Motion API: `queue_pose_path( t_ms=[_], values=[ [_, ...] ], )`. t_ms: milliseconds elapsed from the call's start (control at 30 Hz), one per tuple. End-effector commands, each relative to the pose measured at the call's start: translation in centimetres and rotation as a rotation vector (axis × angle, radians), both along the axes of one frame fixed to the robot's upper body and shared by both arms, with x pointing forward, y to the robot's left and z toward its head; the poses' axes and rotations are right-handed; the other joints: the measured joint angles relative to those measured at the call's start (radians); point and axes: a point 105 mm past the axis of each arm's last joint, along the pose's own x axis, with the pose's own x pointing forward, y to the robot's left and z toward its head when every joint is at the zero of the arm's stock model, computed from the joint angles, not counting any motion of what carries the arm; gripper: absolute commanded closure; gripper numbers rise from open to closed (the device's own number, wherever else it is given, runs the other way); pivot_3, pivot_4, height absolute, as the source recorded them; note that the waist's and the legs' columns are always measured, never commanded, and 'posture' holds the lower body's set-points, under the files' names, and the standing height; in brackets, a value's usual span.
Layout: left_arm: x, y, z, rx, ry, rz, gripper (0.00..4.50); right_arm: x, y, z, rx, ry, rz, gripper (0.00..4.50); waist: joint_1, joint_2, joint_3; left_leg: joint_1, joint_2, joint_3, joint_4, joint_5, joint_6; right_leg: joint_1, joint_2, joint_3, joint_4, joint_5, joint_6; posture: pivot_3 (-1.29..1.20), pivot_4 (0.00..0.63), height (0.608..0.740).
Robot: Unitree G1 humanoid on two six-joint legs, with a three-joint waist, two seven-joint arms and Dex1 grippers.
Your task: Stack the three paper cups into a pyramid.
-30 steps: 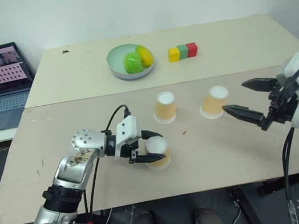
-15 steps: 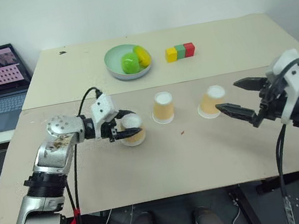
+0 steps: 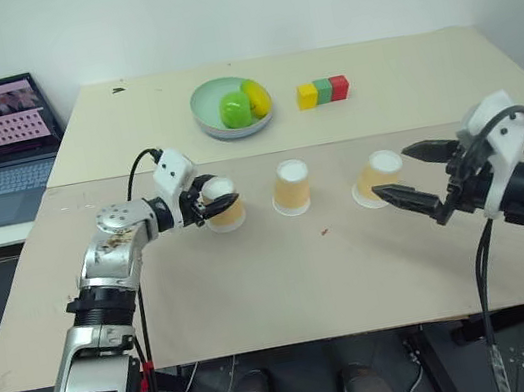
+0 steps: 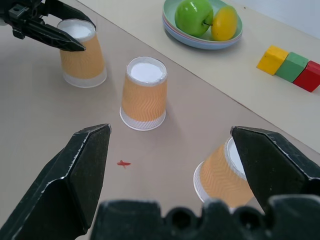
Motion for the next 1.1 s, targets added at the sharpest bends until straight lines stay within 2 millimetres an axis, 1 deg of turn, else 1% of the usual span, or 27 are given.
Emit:
queue_pose_path(
  t_ms=[33,333,400,567,667,967,1033,1067,1100],
  values=[
    [0.5,-0.9,0.7,-0.005,-0.024,-0.006,1.91,-0.5,0.2,1.6,-0.003,-0.082,0.001,0.0,0.0,0.0,0.0,0.0,0.0,0.0,0.0,0.0,0.0,0.0,0.0,0.0,0.0,0.0,0.0,0.0,0.15,0.74],
    [0.8,-4.2,1.7,-0.042,0.003,-0.099,1.91,-0.9,-0.1,1.5,-0.003,-0.081,-0.02,0.0,-0.001,0.0,0.0,0.0,0.0,0.0,0.0,0.0,0.0,0.0,0.0,0.0,0.0,0.0,0.0,0.0,0.15,0.74],
    [0.8,-4.6,1.9,-0.046,0.003,-0.113,1.91,-0.9,-0.1,1.5,-0.002,-0.083,-0.024,0.0,-0.001,0.0,0.0,0.0,0.0,0.0,0.0,0.0,0.0,0.0,0.0,0.0,0.0,0.0,0.0,0.0,0.15,0.74],
    [0.8,-5.1,1.6,-0.022,0.001,-0.138,1.91,-1.0,-0.1,1.5,-0.002,-0.084,-0.03,0.0,-0.006,0.0,0.0,0.0,0.0,0.0,0.0,0.0,0.0,0.0,0.0,0.0,0.0,0.0,0.0,0.0,0.15,0.74],
    [0.3,-5.3,1.0,-0.01,0.015,-0.166,1.91,-1.1,-0.1,1.5,-0.002,-0.088,-0.037,0.0,-0.005,0.0,0.0,0.0,0.0,0.0,0.0,0.0,0.0,0.0,0.0,0.0,0.0,0.0,0.0,0.0,0.15,0.74],
    [0.1,-5.1,0.7,-0.017,0.05,-0.161,1.91,-1.2,-0.2,1.6,-0.003,-0.09,-0.043,0.0,-0.003,0.0,0.0,0.0,0.0,0.0,0.0,0.0,0.0,0.0,0.0,0.0,0.0,0.0,0.0,0.0,0.15,0.74],
    [0.1,-5.1,0.7,-0.025,0.058,-0.159,0.92,-1.2,-0.3,1.7,-0.004,-0.091,-0.043,0.0,-0.003,0.0,0.0,0.0,0.0,0.0,0.0,0.0,0.0,0.0,0.0,0.0,0.0,0.0,0.0,0.0,0.15,0.74],
    [0.1,-5.1,0.7,-0.026,0.059,-0.159,0.76,-1.2,-0.3,1.7,-0.004,-0.091,-0.044,0.0,-0.003,0.0,0.0,0.0,0.0,0.0,0.0,0.0,0.0,0.0,0.0,0.0,0.0,0.0,0.0,0.0,0.15,0.74],
    [0.1,-5.1,0.7,-0.024,0.059,-0.159,0.42,-1.2,-0.3,1.7,-0.005,-0.091,-0.043,0.0,-0.003,0.0,0.0,0.0,0.0,0.0,0.0,0.0,0.0,0.0,0.0,0.0,0.0,0.0,0.0,0.0,0.15,0.74]
  ],
)
